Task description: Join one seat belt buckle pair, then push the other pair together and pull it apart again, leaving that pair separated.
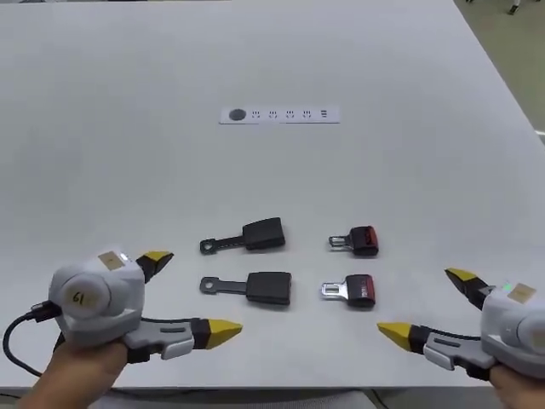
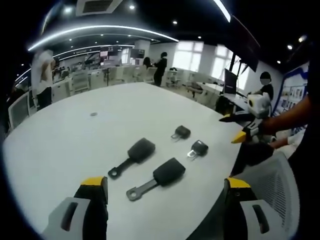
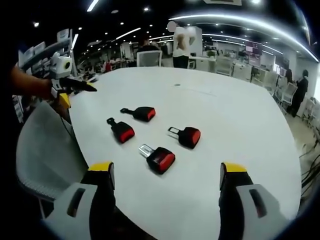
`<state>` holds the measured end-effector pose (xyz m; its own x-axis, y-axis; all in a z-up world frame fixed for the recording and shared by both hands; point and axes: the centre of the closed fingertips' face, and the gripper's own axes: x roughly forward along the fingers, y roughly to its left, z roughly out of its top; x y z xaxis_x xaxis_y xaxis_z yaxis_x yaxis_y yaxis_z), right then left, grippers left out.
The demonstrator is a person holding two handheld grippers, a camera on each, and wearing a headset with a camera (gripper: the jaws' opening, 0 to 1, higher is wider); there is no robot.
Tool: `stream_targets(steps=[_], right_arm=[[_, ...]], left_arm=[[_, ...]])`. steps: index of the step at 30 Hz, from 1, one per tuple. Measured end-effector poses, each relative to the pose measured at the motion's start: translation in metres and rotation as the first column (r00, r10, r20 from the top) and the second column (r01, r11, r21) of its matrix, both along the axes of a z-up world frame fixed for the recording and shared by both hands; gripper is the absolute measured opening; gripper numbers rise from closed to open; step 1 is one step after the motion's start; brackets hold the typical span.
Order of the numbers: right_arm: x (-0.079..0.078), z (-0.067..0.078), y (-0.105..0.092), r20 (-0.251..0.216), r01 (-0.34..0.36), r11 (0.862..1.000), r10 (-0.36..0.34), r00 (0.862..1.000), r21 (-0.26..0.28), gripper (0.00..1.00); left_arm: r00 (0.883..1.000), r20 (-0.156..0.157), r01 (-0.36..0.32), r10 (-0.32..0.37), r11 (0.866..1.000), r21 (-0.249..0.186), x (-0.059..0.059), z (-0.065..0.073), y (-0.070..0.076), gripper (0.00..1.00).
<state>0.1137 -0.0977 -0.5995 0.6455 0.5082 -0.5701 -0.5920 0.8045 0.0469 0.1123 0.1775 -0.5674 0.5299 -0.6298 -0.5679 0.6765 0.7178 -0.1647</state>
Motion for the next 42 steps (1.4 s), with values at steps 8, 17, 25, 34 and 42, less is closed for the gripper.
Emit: stream_targets(steps=[8, 17, 25, 34, 42], right_arm=[[0.005, -0.007, 0.009, -0.018, -0.072, 0.997, 0.071, 0.997, -0.031, 0.84], [0.012, -0.013, 0.021, -0.034, -0.156, 0.986, 0.155, 0.987, -0.050, 0.81], [0.015, -0.021, 0.033, -0.066, -0.246, 0.967, 0.242, 0.968, -0.071, 0.78], [0.021, -0.033, 0.039, -0.122, -0.317, 0.946, 0.307, 0.944, -0.074, 0.77], [0.025, -0.043, 0.047, -0.163, -0.407, 0.911, 0.392, 0.906, -0.070, 0.76]], left_arm=[[0.995, -0.036, 0.091, -0.091, 0.996, -0.009, -0.003, -0.009, -0.012, 0.91], [0.986, -0.073, 0.151, -0.150, 0.989, 0.001, 0.001, -0.022, -0.022, 0.91], [0.968, -0.086, 0.238, -0.236, 0.971, 0.014, 0.009, -0.034, -0.033, 0.89], [0.951, -0.077, 0.301, -0.298, 0.953, 0.026, 0.024, -0.039, -0.046, 0.87], [0.928, -0.105, 0.361, -0.357, 0.932, 0.021, 0.031, -0.063, -0.056, 0.83]])
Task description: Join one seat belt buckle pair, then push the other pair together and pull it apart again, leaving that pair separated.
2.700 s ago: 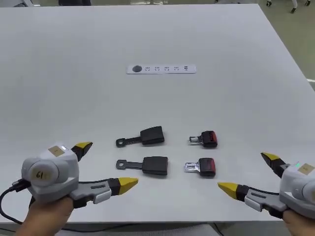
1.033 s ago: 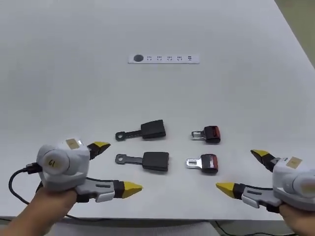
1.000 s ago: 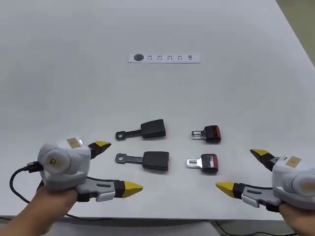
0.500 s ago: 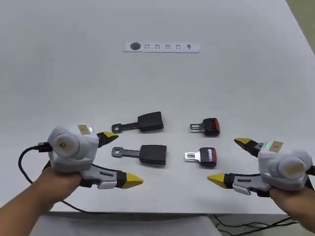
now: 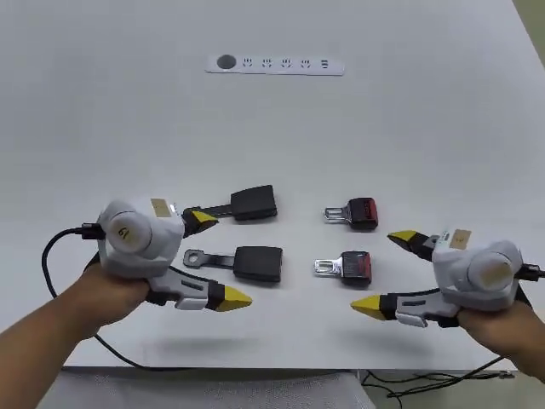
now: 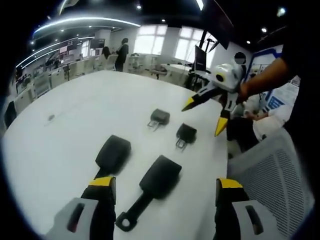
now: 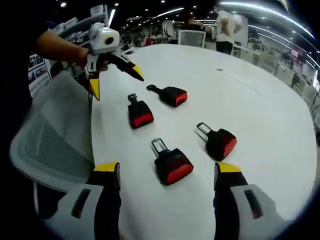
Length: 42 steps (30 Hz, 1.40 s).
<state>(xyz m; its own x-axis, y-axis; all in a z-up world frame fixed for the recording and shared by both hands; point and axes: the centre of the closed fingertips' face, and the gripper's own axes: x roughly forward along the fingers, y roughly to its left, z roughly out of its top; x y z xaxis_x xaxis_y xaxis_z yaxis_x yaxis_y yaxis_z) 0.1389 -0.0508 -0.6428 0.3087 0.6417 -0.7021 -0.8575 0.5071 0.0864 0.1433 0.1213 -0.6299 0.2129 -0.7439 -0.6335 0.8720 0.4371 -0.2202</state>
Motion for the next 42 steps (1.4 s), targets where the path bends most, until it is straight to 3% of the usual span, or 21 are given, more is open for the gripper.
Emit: stream_targets(steps=[3, 9, 14, 18, 20, 21, 23, 25, 26, 29, 30, 31, 32, 35, 38, 42], right_arm=[[0.002, -0.006, 0.003, -0.016, -0.025, 1.000, 0.025, 1.000, -0.007, 0.77], [0.010, -0.019, 0.008, -0.044, -0.067, 0.998, 0.066, 0.997, -0.012, 0.75], [0.013, -0.027, 0.008, -0.065, -0.095, 0.995, 0.094, 0.993, -0.023, 0.73], [0.013, -0.037, 0.005, -0.097, -0.109, 0.994, 0.106, 0.990, -0.030, 0.70], [0.010, -0.036, 0.006, -0.108, -0.131, 0.990, 0.125, 0.986, -0.047, 0.69], [0.010, -0.039, 0.006, -0.111, -0.139, 0.989, 0.133, 0.985, -0.048, 0.68], [0.009, -0.041, 0.005, -0.128, -0.155, 0.987, 0.148, 0.981, -0.045, 0.64], [0.009, -0.043, 0.005, -0.135, -0.164, 0.985, 0.156, 0.979, -0.057, 0.63], [0.009, -0.043, 0.005, -0.121, -0.179, 0.982, 0.172, 0.978, -0.053, 0.62], [0.010, -0.046, 0.004, -0.127, -0.198, 0.978, 0.188, 0.974, -0.068, 0.59], [0.010, -0.046, 0.004, -0.133, -0.211, 0.975, 0.200, 0.971, -0.073, 0.58], [0.010, -0.046, 0.002, -0.133, -0.229, 0.970, 0.216, 0.967, -0.087, 0.55], [0.010, -0.047, 0.001, -0.131, -0.242, 0.965, 0.229, 0.965, -0.096, 0.52], [0.009, -0.048, 0.002, -0.131, -0.262, 0.958, 0.247, 0.960, -0.117, 0.47], [0.008, -0.051, 0.002, -0.102, -0.293, 0.944, 0.280, 0.955, -0.154, 0.40], [0.010, -0.052, 0.000, -0.098, -0.292, 0.942, 0.279, 0.955, -0.168, 0.34]], left_arm=[[1.000, -0.016, 0.007, -0.008, 1.000, -0.001, 0.002, -0.006, -0.005, 0.83], [0.997, 0.002, 0.073, -0.073, 0.997, 0.040, 0.006, -0.023, -0.012, 0.80], [0.991, 0.011, 0.134, -0.135, 0.989, 0.066, 0.006, -0.029, -0.020, 0.72], [0.987, 0.023, 0.156, -0.158, 0.985, 0.078, 0.013, -0.035, -0.025, 0.67], [0.983, 0.033, 0.178, -0.181, 0.980, 0.089, 0.014, -0.039, -0.026, 0.66], [0.975, 0.045, 0.210, -0.216, 0.972, 0.103, 0.014, -0.043, -0.026, 0.63], [0.968, 0.011, 0.248, -0.251, 0.961, 0.120, 0.008, -0.049, -0.026, 0.57], [0.961, 0.032, 0.267, -0.274, 0.955, 0.130, 0.008, -0.053, -0.026, 0.55], [0.961, 0.053, 0.265, -0.272, 0.958, 0.111, 0.010, -0.053, -0.027, 0.54], [0.959, 0.061, 0.267, -0.275, 0.957, 0.116, 0.014, -0.054, -0.028, 0.48], [0.942, 0.087, 0.310, -0.325, 0.938, 0.153, 0.015, -0.056, -0.025, 0.43], [0.939, 0.070, 0.326, -0.337, 0.936, 0.134, 0.009, -0.057, -0.026, 0.38], [0.936, 0.097, 0.323, -0.337, 0.936, 0.141, 0.012, -0.058, -0.025, 0.37], [0.929, 0.113, 0.338, -0.353, 0.931, 0.136, 0.014, -0.057, -0.024, 0.36], [0.929, 0.114, 0.337, -0.352, 0.932, 0.135, 0.015, -0.058, -0.024, 0.35], [0.927, 0.113, 0.342, -0.358, 0.929, 0.140, 0.016, -0.058, -0.023, 0.34]])
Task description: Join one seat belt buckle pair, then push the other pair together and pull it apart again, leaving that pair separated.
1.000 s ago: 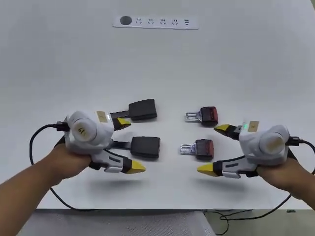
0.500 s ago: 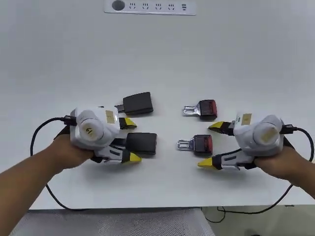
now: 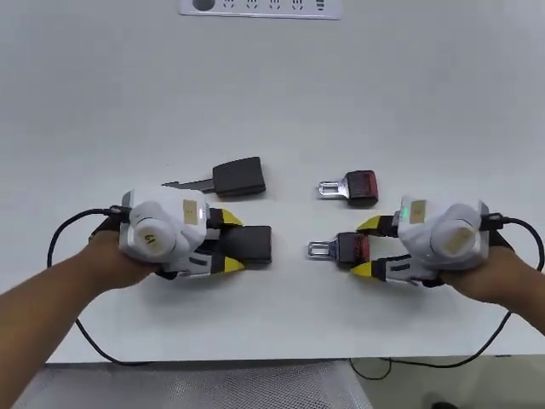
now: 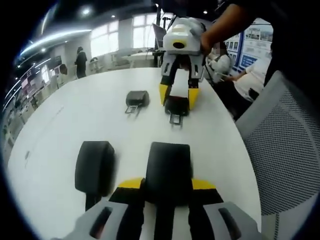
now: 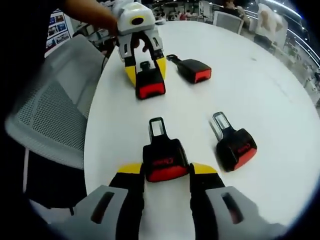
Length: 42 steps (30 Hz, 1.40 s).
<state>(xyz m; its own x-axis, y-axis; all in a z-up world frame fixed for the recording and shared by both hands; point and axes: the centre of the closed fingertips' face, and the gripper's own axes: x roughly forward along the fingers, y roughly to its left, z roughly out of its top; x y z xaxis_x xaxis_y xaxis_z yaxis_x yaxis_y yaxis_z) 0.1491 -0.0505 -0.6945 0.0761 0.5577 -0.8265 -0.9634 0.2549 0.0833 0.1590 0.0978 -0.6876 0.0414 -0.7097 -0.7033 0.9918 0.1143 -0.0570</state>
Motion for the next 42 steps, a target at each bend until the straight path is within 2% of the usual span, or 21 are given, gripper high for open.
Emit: stream_targets(steps=[4, 10, 17, 23, 36, 40, 42], right_arm=[[0.000, 0.000, 0.000, 0.009, 0.006, 1.000, -0.006, 1.000, -0.007, 0.34], [0.000, -0.001, 0.000, -0.003, 0.001, 1.000, -0.001, 1.000, -0.029, 0.33], [0.000, -0.001, 0.001, -0.004, -0.008, 1.000, 0.008, 1.000, -0.028, 0.33], [0.001, -0.002, 0.018, 0.012, -0.014, 1.000, 0.014, 1.000, 0.008, 0.33], [0.002, -0.008, 0.053, 0.028, -0.034, 0.998, 0.032, 0.999, 0.047, 0.33], [0.003, -0.009, 0.059, 0.022, -0.033, 0.998, 0.031, 0.999, 0.063, 0.33], [0.002, -0.006, 0.065, 0.005, -0.011, 0.995, 0.011, 1.000, 0.095, 0.33]], left_arm=[[0.999, 0.013, 0.031, -0.031, 0.999, 0.032, 0.000, -0.002, 0.001, 0.34], [0.998, 0.024, 0.051, -0.053, 0.996, 0.067, -0.001, -0.003, 0.001, 0.34], [0.998, 0.023, 0.054, -0.056, 0.996, 0.072, -0.002, -0.005, 0.002, 0.34], [0.998, 0.018, 0.056, -0.057, 0.995, 0.079, -0.002, -0.005, 0.002, 0.34], [0.998, 0.013, 0.059, -0.061, 0.992, 0.108, -0.003, -0.006, 0.002, 0.34], [0.998, 0.012, 0.066, -0.068, 0.990, 0.127, -0.003, -0.007, 0.002, 0.34], [0.998, 0.009, 0.059, -0.061, 0.990, 0.128, -0.003, -0.006, 0.001, 0.34]])
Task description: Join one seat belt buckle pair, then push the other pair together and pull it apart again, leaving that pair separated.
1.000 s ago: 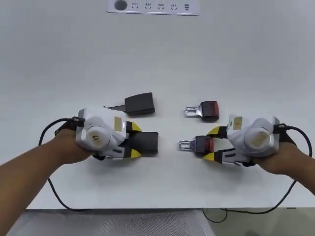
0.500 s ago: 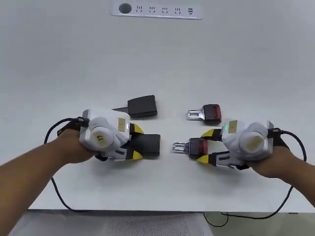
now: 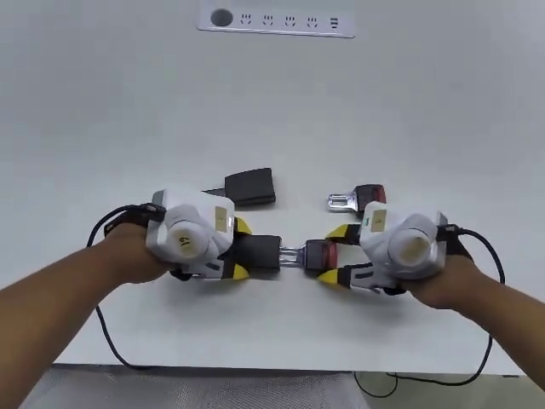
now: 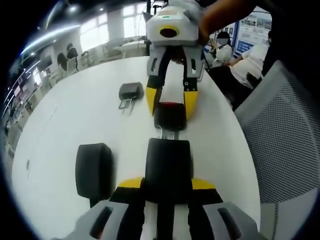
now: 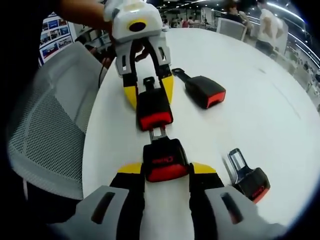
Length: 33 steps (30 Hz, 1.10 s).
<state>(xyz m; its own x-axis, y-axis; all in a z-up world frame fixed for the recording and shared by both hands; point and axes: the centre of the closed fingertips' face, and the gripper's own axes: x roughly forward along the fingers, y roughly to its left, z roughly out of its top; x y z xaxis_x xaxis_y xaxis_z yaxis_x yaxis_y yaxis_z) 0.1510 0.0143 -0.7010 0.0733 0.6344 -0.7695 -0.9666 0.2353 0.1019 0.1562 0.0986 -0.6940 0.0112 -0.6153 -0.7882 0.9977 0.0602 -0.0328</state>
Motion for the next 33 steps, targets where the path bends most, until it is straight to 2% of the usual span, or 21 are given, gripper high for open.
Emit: stream_targets(steps=[2, 3, 4, 9, 17, 26, 27, 33], right_arm=[[0.000, 0.001, 0.007, 0.009, -0.012, 1.000, 0.012, 1.000, -0.004, 0.33], [0.001, 0.000, 0.005, 0.027, -0.037, 0.999, 0.038, 0.999, -0.026, 0.33], [0.001, 0.001, 0.006, 0.015, -0.025, 0.999, 0.025, 1.000, -0.021, 0.33], [0.002, 0.004, 0.005, 0.012, -0.008, 1.000, 0.008, 1.000, 0.003, 0.33], [0.003, 0.005, 0.016, 0.010, -0.018, 1.000, 0.018, 1.000, -0.007, 0.32], [0.003, 0.006, 0.024, 0.015, -0.003, 0.999, 0.003, 1.000, -0.037, 0.32], [0.002, 0.007, 0.025, 0.013, -0.004, 0.999, 0.005, 1.000, -0.039, 0.32], [0.000, 0.014, 0.025, 0.011, -0.007, 0.999, 0.008, 1.000, -0.049, 0.32]], left_arm=[[1.000, 0.001, 0.001, -0.001, 1.000, 0.004, 0.000, 0.000, 0.000, 0.34], [1.000, 0.005, 0.009, -0.009, 1.000, 0.006, -0.001, 0.000, 0.000, 0.34], [1.000, 0.003, 0.011, -0.011, 1.000, 0.008, -0.001, 0.000, 0.000, 0.34], [1.000, 0.004, 0.018, -0.018, 1.000, 0.019, -0.001, 0.001, -0.001, 0.34], [0.999, 0.003, 0.051, -0.052, 0.998, 0.041, -0.002, 0.000, -0.001, 0.33], [1.000, -0.001, 0.031, -0.031, 0.998, 0.049, -0.003, 0.000, -0.002, 0.33], [1.000, -0.013, 0.028, -0.028, 0.998, 0.062, -0.004, -0.001, 0.001, 0.33], [0.999, -0.010, 0.038, -0.037, 0.998, 0.044, -0.002, -0.003, 0.000, 0.33]])
